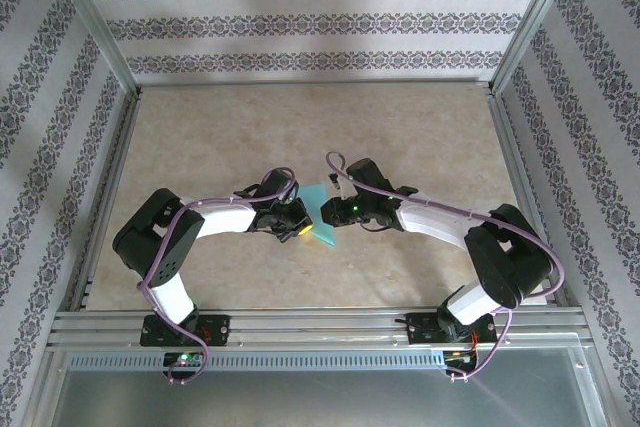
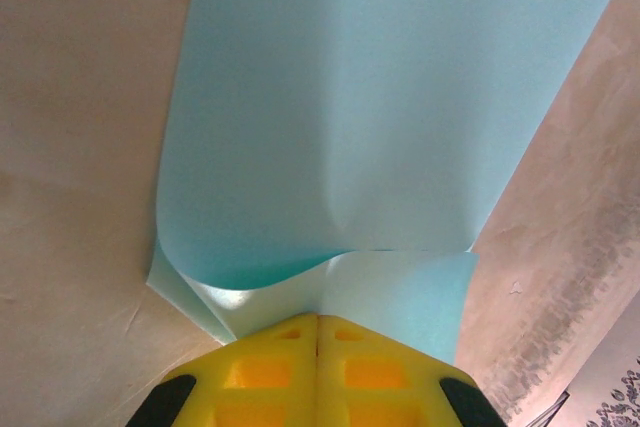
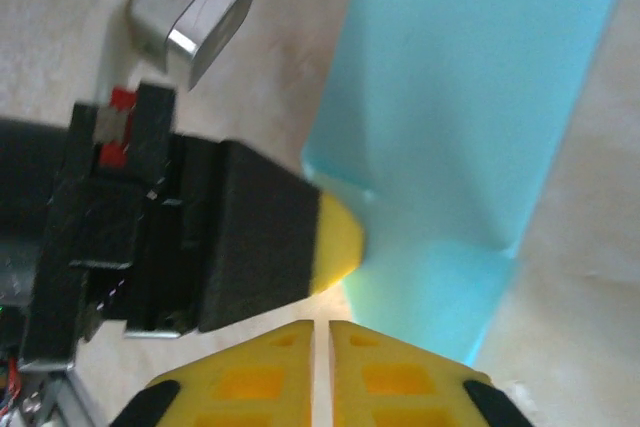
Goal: Fold a paper plane with a square sheet of paper (pick it up from the middle)
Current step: Third fold the triangle at the center of the table.
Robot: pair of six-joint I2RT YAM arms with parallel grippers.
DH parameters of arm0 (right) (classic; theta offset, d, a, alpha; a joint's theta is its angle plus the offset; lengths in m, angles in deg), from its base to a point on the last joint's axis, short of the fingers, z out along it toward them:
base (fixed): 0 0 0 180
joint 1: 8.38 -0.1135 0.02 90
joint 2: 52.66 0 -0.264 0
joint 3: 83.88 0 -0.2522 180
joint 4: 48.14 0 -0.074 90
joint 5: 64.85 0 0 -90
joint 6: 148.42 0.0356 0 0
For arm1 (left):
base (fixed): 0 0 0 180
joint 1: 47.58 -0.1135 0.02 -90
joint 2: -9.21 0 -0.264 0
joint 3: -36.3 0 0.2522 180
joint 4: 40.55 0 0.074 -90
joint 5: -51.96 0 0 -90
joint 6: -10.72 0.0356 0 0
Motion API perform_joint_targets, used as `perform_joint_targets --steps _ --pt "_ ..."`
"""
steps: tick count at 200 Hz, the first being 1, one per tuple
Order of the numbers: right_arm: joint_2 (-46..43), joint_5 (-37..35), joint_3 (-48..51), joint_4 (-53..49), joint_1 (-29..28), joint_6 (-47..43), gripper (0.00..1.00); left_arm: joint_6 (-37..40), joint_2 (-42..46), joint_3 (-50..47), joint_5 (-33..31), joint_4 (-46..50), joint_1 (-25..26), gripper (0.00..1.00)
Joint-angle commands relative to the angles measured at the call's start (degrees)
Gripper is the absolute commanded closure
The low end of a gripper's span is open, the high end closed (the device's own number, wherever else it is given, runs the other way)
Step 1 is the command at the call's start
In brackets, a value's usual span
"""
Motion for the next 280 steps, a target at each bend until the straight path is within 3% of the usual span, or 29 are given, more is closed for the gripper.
perform_joint_targets --steps 1,97,280 --pt "1.71 3.24 0.54 -1.64 -1.93 0.69 0.91 -1.83 -1.74 -1.78 -2.74 2.88 0.64 0.96" --pt "8.99 2.1 -1.22 -2.03 -3.41 0.45 0.95 -1.85 -1.35 -2.31 -2.53 2.15 0.64 0.96" --pt "11.27 2.71 -2.19 -3.98 -1.77 -1.0 0.95 -2.04 -1.57 -2.75 -2.44 1.77 0.64 0.96"
